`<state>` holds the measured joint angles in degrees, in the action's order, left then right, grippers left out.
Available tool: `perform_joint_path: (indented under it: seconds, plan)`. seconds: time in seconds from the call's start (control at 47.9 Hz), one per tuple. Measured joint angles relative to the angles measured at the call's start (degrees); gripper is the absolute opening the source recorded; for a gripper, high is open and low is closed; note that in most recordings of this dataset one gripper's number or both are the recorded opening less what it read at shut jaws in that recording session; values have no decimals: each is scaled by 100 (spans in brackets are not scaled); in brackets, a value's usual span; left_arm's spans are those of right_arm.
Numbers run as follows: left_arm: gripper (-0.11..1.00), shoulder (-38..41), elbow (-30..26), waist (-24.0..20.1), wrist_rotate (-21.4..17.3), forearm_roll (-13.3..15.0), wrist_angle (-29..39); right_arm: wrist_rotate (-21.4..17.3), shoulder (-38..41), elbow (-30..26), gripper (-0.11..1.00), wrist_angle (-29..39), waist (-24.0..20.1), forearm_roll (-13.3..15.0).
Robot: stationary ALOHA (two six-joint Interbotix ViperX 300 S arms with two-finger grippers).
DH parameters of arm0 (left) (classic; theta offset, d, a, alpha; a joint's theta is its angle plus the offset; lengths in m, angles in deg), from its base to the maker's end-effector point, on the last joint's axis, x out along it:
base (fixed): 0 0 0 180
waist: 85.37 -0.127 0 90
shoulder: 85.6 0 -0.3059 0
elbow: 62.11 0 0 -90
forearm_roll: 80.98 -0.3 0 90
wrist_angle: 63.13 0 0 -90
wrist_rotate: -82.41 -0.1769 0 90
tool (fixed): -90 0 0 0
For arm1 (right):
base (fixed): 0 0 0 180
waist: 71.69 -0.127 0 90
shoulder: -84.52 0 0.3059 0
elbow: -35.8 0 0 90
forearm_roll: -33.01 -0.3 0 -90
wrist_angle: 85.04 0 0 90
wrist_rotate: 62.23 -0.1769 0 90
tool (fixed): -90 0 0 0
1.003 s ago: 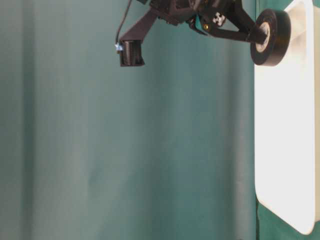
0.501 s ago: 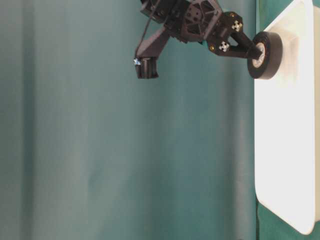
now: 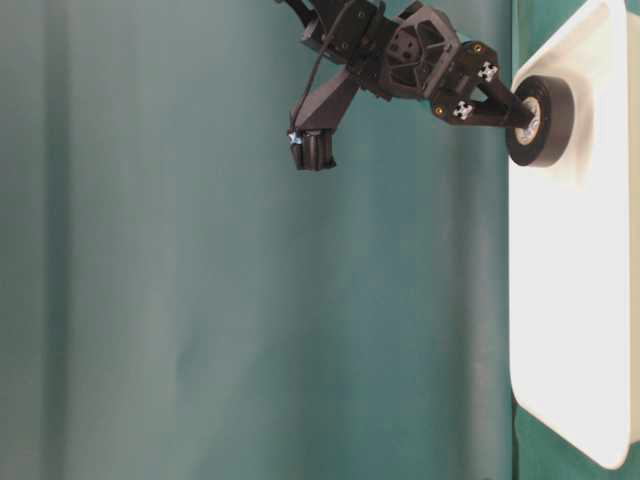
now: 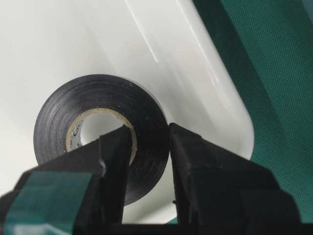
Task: Put the tape alternately from left to right into the white case.
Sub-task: 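Lift the black roll with the right gripper and carry it into the tray, then lower the black roll into the tray, open right gripper, withdraw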
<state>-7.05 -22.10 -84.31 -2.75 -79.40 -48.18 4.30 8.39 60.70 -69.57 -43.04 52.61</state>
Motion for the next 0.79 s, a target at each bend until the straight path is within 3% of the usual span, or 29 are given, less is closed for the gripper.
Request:
perform_joint_path:
  seconds: [0.48, 0.522, 0.689, 0.794]
  plan:
    - [54, 0, -9, -9, -9, 0, 0, -9, 0, -9, 24, -79, 9, 70]
    - [54, 9, 0, -9, 0, 0, 0, -9, 0, -9, 31, -79, 0, 70]
    - [54, 0, 0, 0, 0, 0, 0, -18, 0, -18, 78, -97, 9, 105]
    - [54, 9, 0, -9, 0, 0, 0, -26, 0, -18, 73, -105, 9, 176]
